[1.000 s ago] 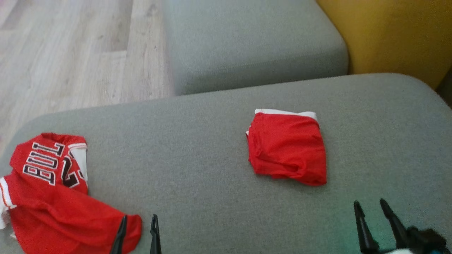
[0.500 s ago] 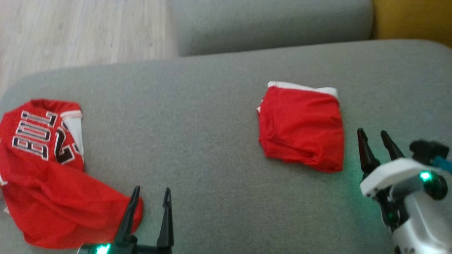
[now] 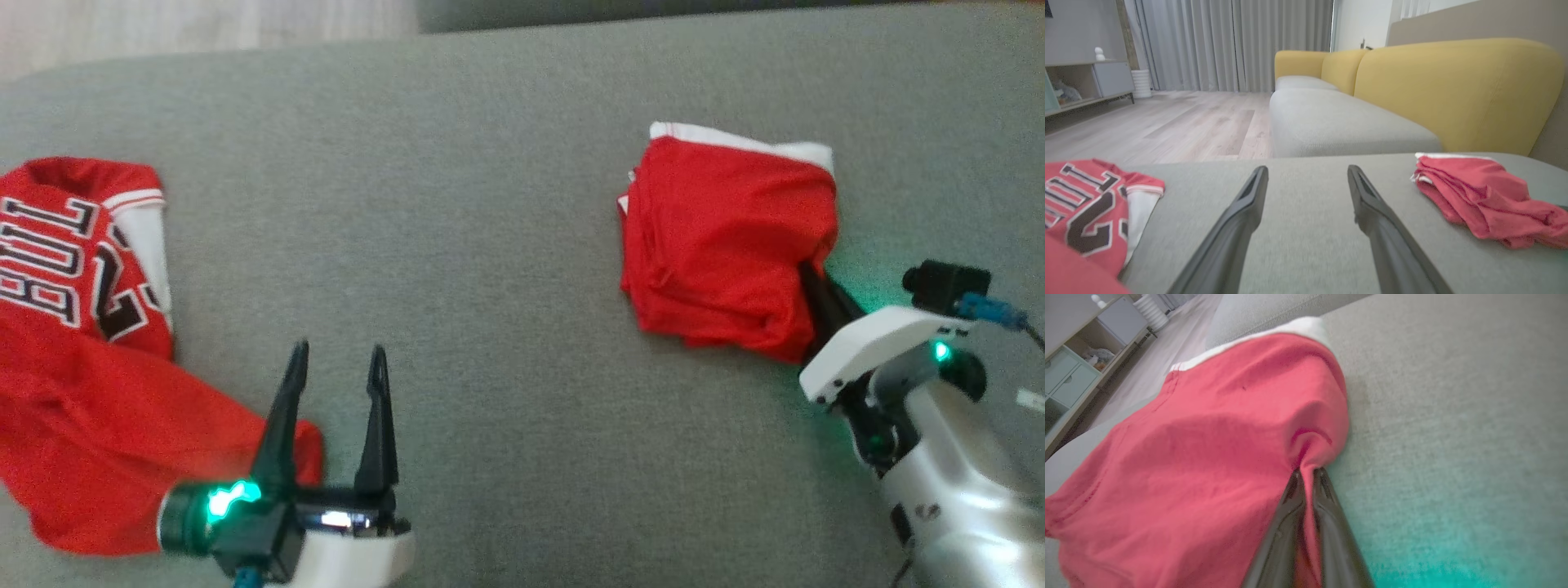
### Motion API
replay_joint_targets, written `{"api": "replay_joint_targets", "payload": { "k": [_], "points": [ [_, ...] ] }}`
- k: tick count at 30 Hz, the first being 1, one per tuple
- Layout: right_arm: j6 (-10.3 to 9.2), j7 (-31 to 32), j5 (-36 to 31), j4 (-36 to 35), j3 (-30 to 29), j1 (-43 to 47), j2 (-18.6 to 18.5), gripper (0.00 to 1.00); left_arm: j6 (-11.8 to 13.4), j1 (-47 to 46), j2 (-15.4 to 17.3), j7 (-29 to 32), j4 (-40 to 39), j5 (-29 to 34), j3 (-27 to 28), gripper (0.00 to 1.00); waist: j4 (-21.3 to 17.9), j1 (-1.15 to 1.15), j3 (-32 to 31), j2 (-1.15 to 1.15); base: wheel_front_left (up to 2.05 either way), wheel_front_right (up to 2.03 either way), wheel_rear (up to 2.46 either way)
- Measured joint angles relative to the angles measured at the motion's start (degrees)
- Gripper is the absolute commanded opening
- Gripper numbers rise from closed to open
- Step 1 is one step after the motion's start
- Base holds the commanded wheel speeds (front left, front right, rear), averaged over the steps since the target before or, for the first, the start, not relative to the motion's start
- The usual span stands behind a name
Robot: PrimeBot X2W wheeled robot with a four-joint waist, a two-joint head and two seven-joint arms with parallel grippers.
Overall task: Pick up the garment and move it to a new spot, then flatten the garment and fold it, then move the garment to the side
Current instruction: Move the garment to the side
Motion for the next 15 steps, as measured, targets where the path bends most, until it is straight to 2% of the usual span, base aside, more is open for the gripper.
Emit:
{"api": "replay_joint_targets", "payload": {
  "k": [2,5,11,12,15],
  "points": [
    [0.00,-2.1,-0.2,0.1,1.5,-1.3,-1.5,0.00,-0.5,-1.4,0.0,0.0,-2.4,0.0,0.0,1.00,-0.8,0.00,1.4,0.00,0.00,0.00,0.00],
    [0.00,-5.1,0.0,-0.5,1.8,-3.4,-5.3,0.00,-3.5,-3.4,0.0,0.0,-4.0,-0.3,-0.8,1.00,-2.5,0.00,3.6,0.00,0.00,0.00,0.00],
    [0.00,-4.9,0.2,-2.9,1.5,-5.1,-16.9,0.00,-5.5,-6.8,-0.1,0.0,-5.2,0.1,-1.3,1.00,-5.8,-0.01,9.1,0.00,0.00,0.00,0.00],
    [0.00,-4.9,0.2,-2.9,1.5,-5.1,-16.9,0.00,-5.5,-6.8,-0.1,0.0,-5.2,0.1,-1.3,1.00,-5.8,-0.01,9.1,0.00,0.00,0.00,0.00],
    [0.00,-3.7,-1.2,-3.5,0.6,-5.6,-22.0,0.00,-6.7,-9.2,-0.1,0.0,-5.4,1.3,-1.6,1.00,-7.3,0.00,12.3,0.00,0.00,0.00,0.00]
  ]
}}
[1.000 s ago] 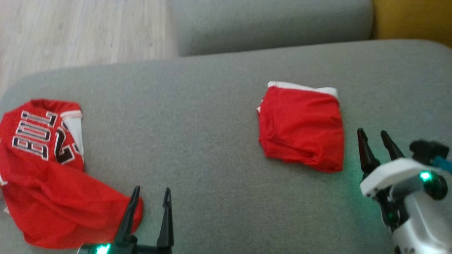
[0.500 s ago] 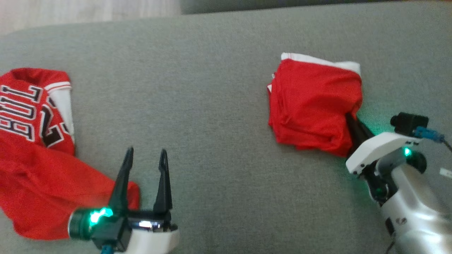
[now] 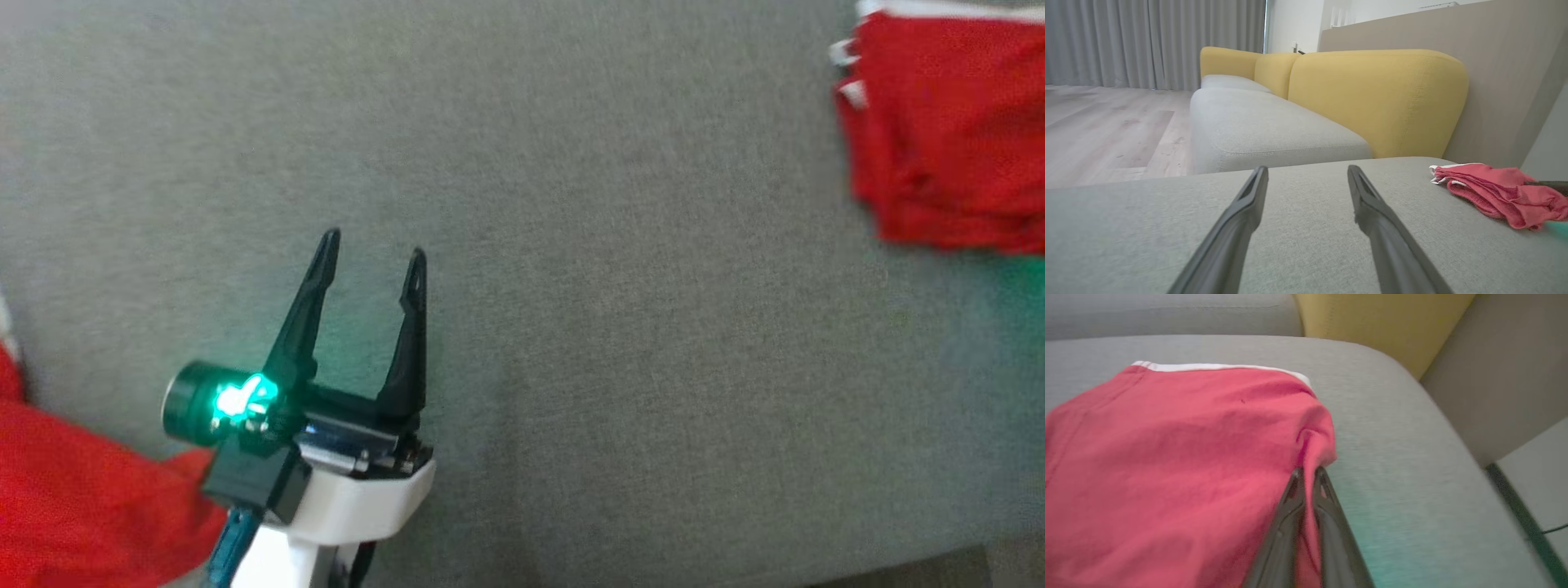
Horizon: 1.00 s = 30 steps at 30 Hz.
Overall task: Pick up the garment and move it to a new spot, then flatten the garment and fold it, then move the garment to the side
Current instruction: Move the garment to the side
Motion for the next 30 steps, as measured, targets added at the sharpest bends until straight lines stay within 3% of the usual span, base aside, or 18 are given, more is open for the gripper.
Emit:
{"api": "replay_joint_targets", "payload": {
  "k": [8,9,10,16,22,30],
  "points": [
    [0.00,-3.0,-7.2,2.1,-5.6,-6.1,-7.7,0.00,-2.1,-3.5,0.0,0.0,0.4,0.9,-0.6,1.00,-2.3,0.00,6.9,0.00,0.00,0.00,0.00],
    [0.00,-3.9,-8.7,2.8,-6.0,-6.6,-8.1,0.33,-2.5,-3.5,0.0,0.0,1.1,1.0,-0.9,1.00,-2.4,0.00,7.3,0.00,0.00,0.00,0.00],
    [0.00,-4.7,-9.9,3.4,-6.4,-7.1,-8.3,1.00,-2.8,-3.6,0.0,0.0,1.8,1.1,-1.2,1.00,-2.3,0.01,7.4,0.00,0.00,0.00,0.00],
    [0.00,-9.7,-17.2,5.2,-9.9,-7.5,-6.7,1.00,-3.1,-3.6,0.0,0.0,3.8,0.3,-1.5,1.00,-1.4,-0.01,5.0,0.00,0.00,0.00,0.00],
    [0.00,-10.7,-20.5,-2.2,-9.0,-3.1,5.5,1.00,0.6,-1.0,0.0,0.0,7.8,-1.8,-0.9,1.00,-0.9,-0.02,-0.9,0.00,0.00,0.00,0.00],
    [0.00,-10.7,-21.4,-14.5,-7.2,15.6,20.0,1.00,4.4,2.5,0.0,0.0,11.4,-4.1,0.3,1.00,0.1,-0.03,-10.9,0.00,0.00,0.00,0.00]
  ]
}}
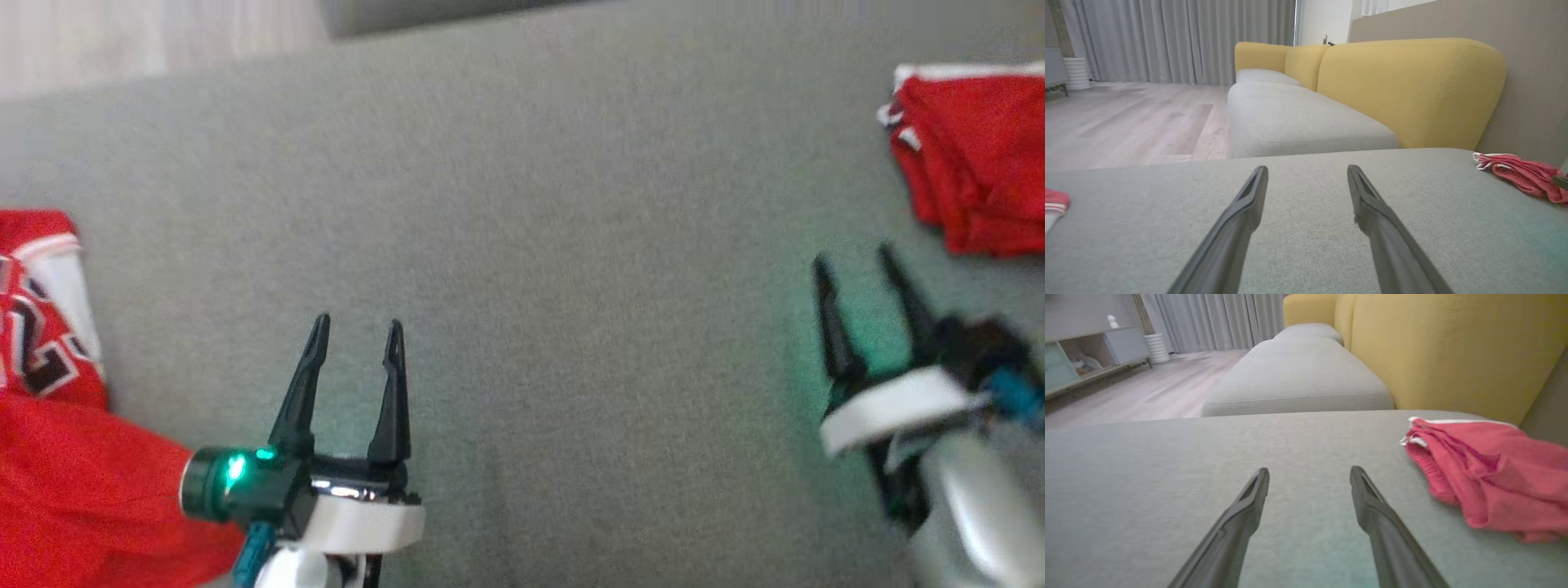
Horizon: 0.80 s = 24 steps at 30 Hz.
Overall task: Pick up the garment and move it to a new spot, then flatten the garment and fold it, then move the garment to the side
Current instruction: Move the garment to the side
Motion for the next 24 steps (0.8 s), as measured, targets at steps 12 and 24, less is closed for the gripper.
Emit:
{"api": "replay_joint_targets", "payload": {
  "k": [12,24],
  "points": [
    [0.00,0.0,-2.5,-14.5,-4.2,20.4,10.0,1.00,3.5,9.0,0.0,0.0,0.1,2.4,2.4,1.00,3.5,0.00,-16.6,0.00,0.00,0.00,0.00],
    [0.00,0.0,-4.4,-12.2,-6.9,28.1,11.4,1.00,1.9,15.0,0.0,0.0,5.3,2.4,3.4,1.00,6.9,0.01,-24.4,0.00,0.00,0.00,0.00]
  ]
}}
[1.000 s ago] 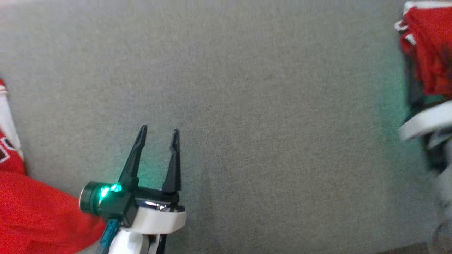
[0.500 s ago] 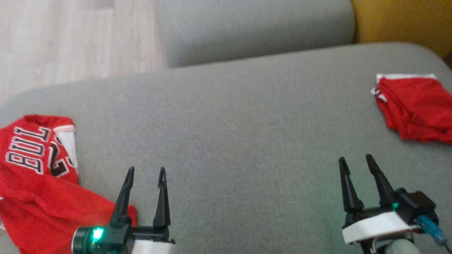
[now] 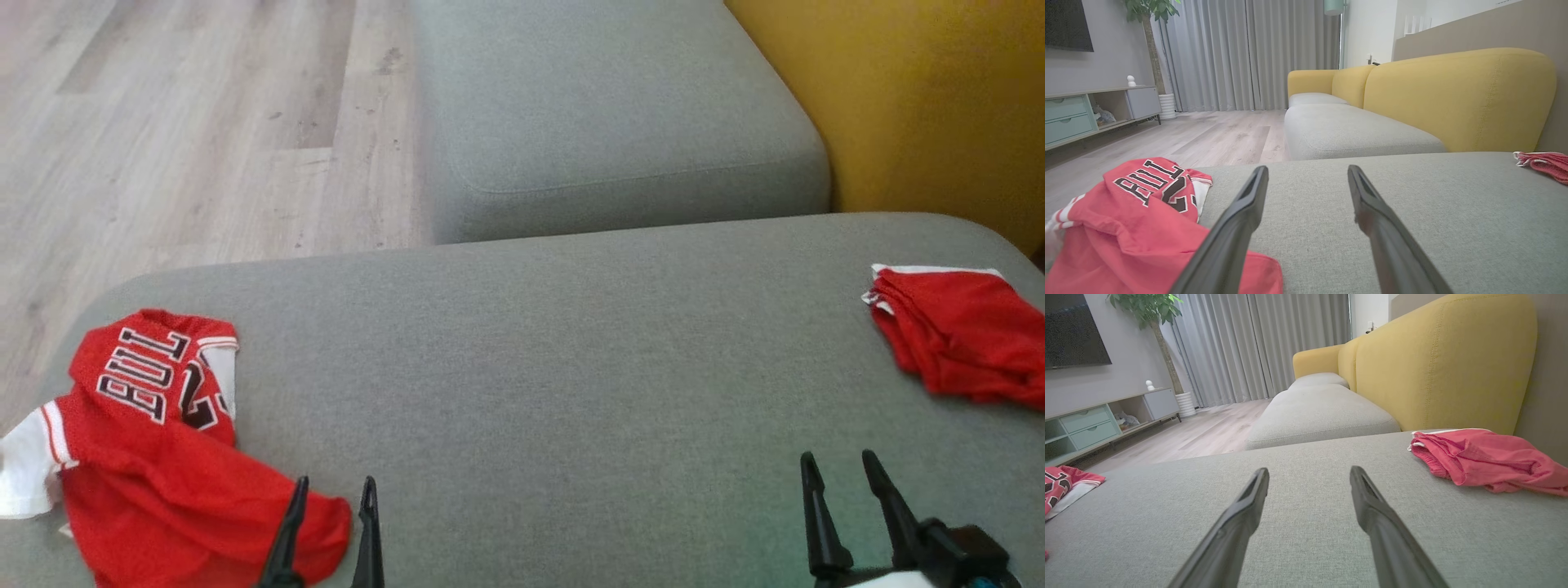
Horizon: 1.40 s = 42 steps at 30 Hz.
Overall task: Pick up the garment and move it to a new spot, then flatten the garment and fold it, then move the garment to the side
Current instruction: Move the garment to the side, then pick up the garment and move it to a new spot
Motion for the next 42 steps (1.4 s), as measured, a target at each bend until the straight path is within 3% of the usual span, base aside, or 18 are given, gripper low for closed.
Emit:
{"api": "replay_joint_targets", "payload": {
  "k": [22,42],
  "points": [
    [0.00,0.0,1.3,-0.8,-1.6,2.0,0.1,1.00,1.1,0.0,0.0,0.0,0.3,0.0,2.4,1.00,0.3,0.01,-0.2,0.00,0.00,0.00,0.00],
    [0.00,0.0,2.8,-1.4,2.7,-1.7,0.2,1.00,2.1,1.4,0.0,0.0,-3.8,1.0,14.2,1.00,16.5,0.01,3.6,0.00,0.00,0.00,0.00]
  ]
}}
